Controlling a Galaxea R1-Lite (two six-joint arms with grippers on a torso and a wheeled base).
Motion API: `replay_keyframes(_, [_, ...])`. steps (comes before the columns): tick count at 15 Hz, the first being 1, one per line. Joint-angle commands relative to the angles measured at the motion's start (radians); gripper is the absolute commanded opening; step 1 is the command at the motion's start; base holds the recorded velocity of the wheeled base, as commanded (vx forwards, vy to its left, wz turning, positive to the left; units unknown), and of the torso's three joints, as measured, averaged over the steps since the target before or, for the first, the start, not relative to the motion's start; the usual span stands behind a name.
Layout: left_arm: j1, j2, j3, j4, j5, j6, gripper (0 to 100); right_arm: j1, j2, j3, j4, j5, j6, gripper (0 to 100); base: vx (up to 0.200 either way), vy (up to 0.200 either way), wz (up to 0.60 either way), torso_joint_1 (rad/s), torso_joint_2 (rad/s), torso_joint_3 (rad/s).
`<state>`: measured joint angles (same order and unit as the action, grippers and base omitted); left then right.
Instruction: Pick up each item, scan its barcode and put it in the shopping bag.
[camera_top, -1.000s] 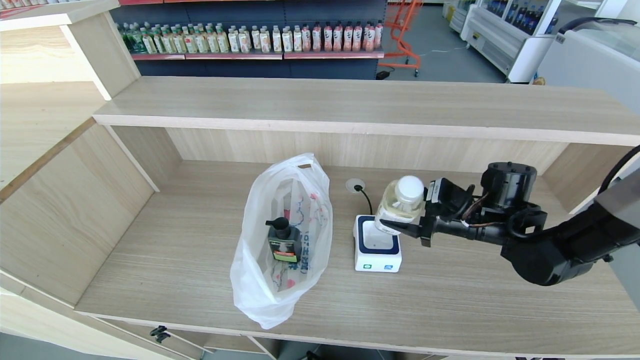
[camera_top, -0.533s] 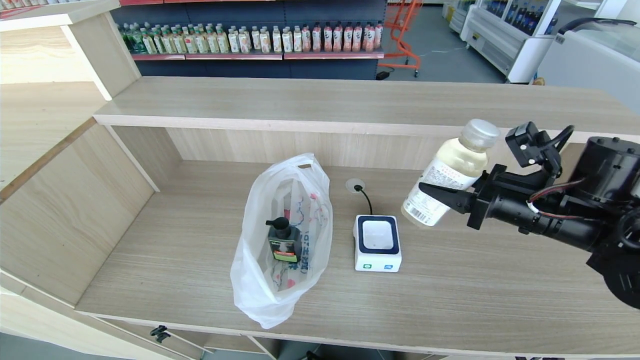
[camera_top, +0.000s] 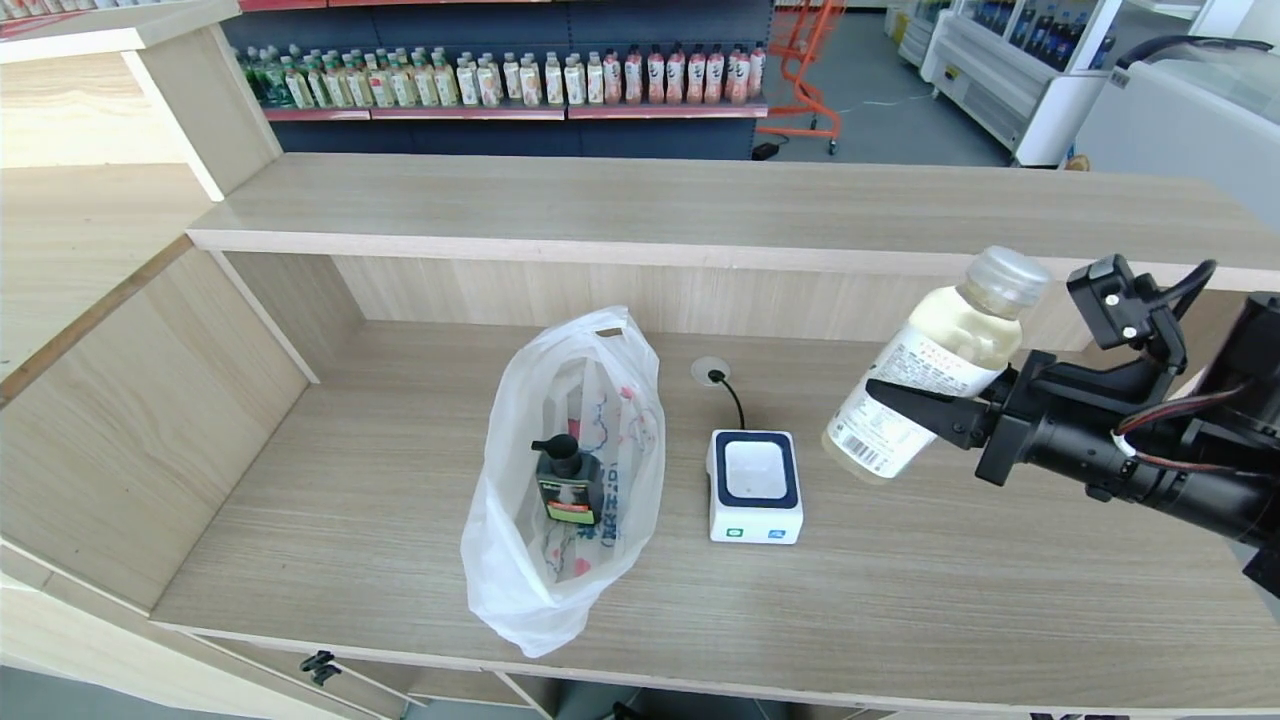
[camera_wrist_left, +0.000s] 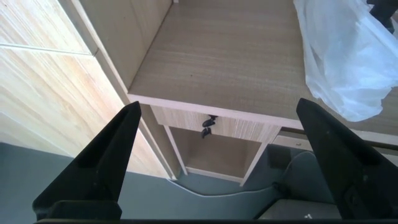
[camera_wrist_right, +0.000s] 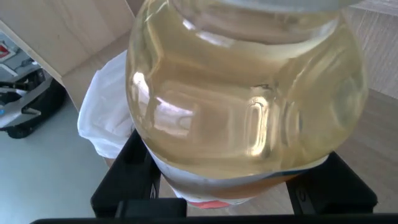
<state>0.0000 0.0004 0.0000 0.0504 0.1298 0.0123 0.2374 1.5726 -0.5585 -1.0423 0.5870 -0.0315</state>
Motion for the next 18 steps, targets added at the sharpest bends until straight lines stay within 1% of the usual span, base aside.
replay_keyframes(1, [0.000, 0.000, 0.000, 0.000, 0.001, 0.000, 100, 0.000, 0.000, -0.006, -0.001, 0.000, -0.001, 0, 0.000, 0.200, 0.00, 0.002, 0.00, -0.002])
replay_keyframes(3, [0.000, 0.000, 0.000, 0.000, 0.001, -0.002, 100, 0.011, 0.014, -0.035, 0.012, 0.000, 0.030, 0, 0.000, 0.200, 0.00, 0.000, 0.00, 0.012])
replay_keyframes(8, [0.000, 0.000, 0.000, 0.000, 0.001, -0.003, 100, 0.039, 0.076, -0.106, 0.056, -0.001, 0.031, 0, 0.000, 0.200, 0.00, 0.004, 0.00, 0.000])
replay_keyframes(12, [0.000, 0.000, 0.000, 0.000, 0.001, -0.003, 100, 0.040, 0.141, -0.138, 0.076, -0.004, 0.031, 0, 0.000, 0.000, 0.00, 0.000, 0.00, 0.000])
replay_keyframes(13, [0.000, 0.000, 0.000, 0.000, 0.001, -0.003, 100, 0.040, 0.156, -0.149, 0.097, -0.023, 0.031, 0, 0.000, 0.000, 0.00, 0.000, 0.00, 0.000])
replay_keyframes(14, [0.000, 0.000, 0.000, 0.000, 0.001, -0.003, 100, 0.049, 0.179, -0.172, 0.123, -0.085, 0.033, 0, 0.000, 0.000, 0.00, 0.000, 0.00, 0.000])
replay_keyframes(16, [0.000, 0.000, 0.000, 0.000, 0.001, -0.003, 100, 0.075, 0.227, -0.213, 0.130, -0.170, 0.058, 0, 0.000, 0.000, 0.00, 0.000, 0.00, 0.000])
replay_keyframes(18, [0.000, 0.000, 0.000, 0.000, 0.001, -0.003, 100, 0.089, 0.299, -0.274, 0.131, -0.199, 0.062, 0, 0.000, 0.000, 0.00, 0.000, 0.00, 0.000])
